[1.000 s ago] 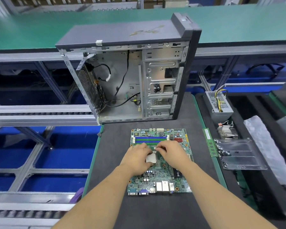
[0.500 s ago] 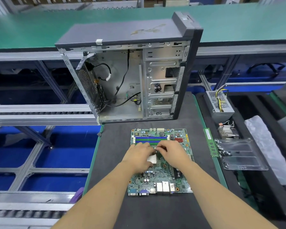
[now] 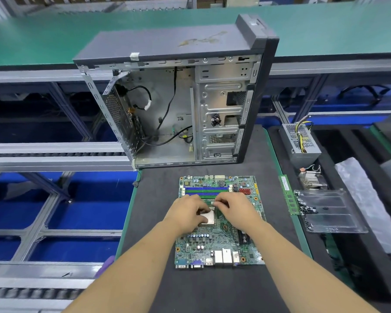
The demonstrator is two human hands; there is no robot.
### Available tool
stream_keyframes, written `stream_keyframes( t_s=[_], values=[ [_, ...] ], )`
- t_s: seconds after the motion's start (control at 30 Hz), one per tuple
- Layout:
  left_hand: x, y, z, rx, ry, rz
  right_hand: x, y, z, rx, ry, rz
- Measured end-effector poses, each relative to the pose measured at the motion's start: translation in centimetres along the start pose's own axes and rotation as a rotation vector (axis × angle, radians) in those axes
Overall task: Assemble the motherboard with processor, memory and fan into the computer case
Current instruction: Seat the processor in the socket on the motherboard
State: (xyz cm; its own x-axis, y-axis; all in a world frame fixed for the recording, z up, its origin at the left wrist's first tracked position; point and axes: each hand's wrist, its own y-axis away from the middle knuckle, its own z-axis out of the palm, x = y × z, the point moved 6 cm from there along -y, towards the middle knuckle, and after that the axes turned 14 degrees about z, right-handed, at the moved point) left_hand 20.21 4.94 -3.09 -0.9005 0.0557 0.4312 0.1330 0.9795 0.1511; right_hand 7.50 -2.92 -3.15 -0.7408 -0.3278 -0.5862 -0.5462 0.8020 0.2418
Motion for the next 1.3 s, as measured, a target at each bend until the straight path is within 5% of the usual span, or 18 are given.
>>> stream_keyframes(
  t_s=[0.2, 0.5, 0.7, 1.0, 1.3],
  values=[
    [-0.1, 0.1, -0.2, 0.001, -0.012, 0.018, 0.2, -0.1, 0.1, 0.000, -0.007, 0.007],
    [2.3, -1.5, -0.8, -0.174, -0.363, 0.070, 0.1, -0.2, 0.1, 0.003, -0.008, 0.002],
    [2.3, -1.5, -1.0, 0.015, -0.142, -0.101, 0.2, -0.1, 0.1, -0.002, -0.006, 0.004],
    [2.0, -2.5, 0.4, -0.283, -0.124, -0.211, 0.2, -0.1, 0.0, -0.004, -0.019, 0.006],
    [1.5, -2.5, 0.8, -0.319, 0.013, -0.247, 0.2, -0.1, -0.1, -0.023, -0.060, -0.009]
  ],
)
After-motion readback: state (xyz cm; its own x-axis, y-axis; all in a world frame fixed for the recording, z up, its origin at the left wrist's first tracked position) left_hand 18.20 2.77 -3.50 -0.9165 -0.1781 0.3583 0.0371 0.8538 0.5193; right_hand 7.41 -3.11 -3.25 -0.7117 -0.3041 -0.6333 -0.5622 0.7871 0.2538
